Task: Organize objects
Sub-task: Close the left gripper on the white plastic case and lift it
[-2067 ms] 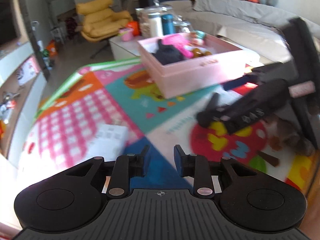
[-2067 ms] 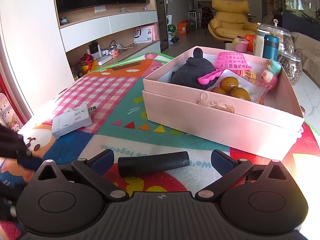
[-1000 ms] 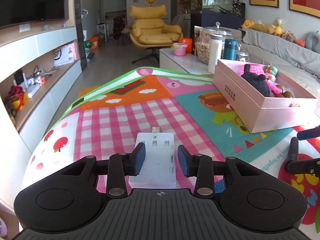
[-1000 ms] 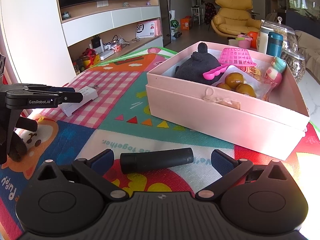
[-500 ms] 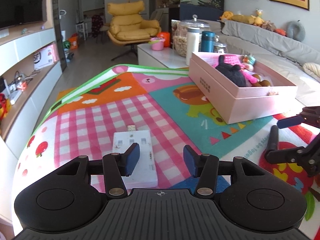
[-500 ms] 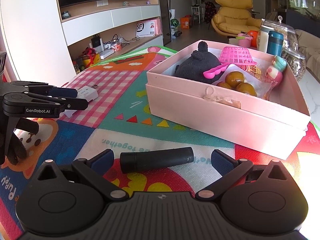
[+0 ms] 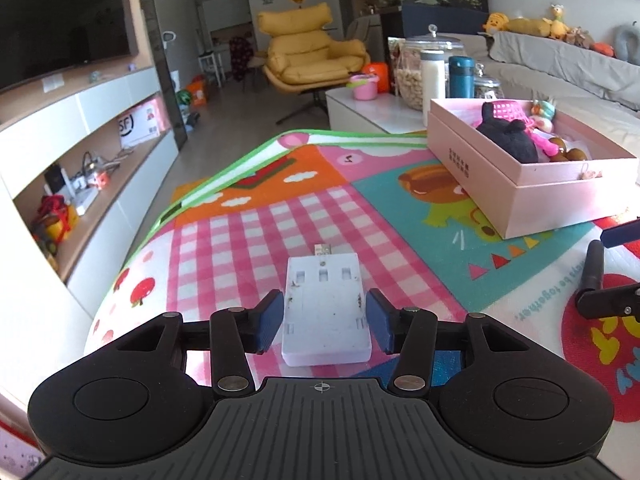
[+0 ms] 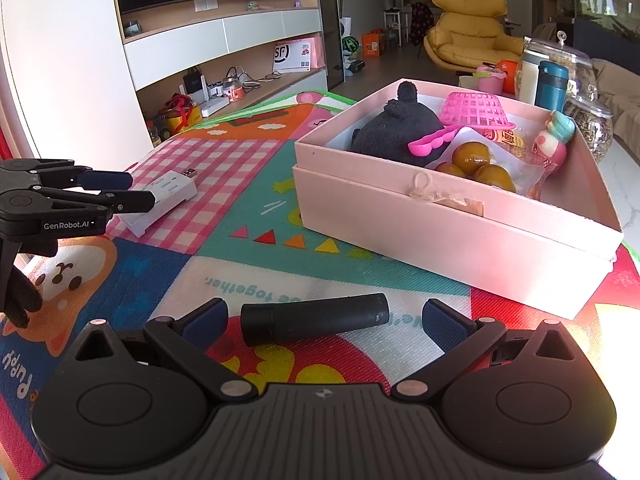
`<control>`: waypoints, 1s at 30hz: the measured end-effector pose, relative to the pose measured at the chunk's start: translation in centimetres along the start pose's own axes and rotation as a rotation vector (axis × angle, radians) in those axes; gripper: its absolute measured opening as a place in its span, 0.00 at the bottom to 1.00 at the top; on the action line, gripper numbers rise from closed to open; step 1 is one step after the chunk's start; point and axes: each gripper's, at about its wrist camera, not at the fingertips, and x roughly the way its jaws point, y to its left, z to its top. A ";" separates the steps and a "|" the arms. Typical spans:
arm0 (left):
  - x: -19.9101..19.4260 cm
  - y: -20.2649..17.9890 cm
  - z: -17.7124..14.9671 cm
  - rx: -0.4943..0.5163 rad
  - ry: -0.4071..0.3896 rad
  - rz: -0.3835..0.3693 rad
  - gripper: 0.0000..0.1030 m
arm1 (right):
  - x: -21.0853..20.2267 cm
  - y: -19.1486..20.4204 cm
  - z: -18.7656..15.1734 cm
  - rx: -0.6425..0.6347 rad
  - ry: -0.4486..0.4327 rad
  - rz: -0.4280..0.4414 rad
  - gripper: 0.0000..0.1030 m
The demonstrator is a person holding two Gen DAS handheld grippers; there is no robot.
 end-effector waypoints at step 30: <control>2.4 0.6 0.5 -0.158 0.066 -0.027 0.51 | -0.4 0.6 -0.2 -0.046 -0.005 -0.004 1.00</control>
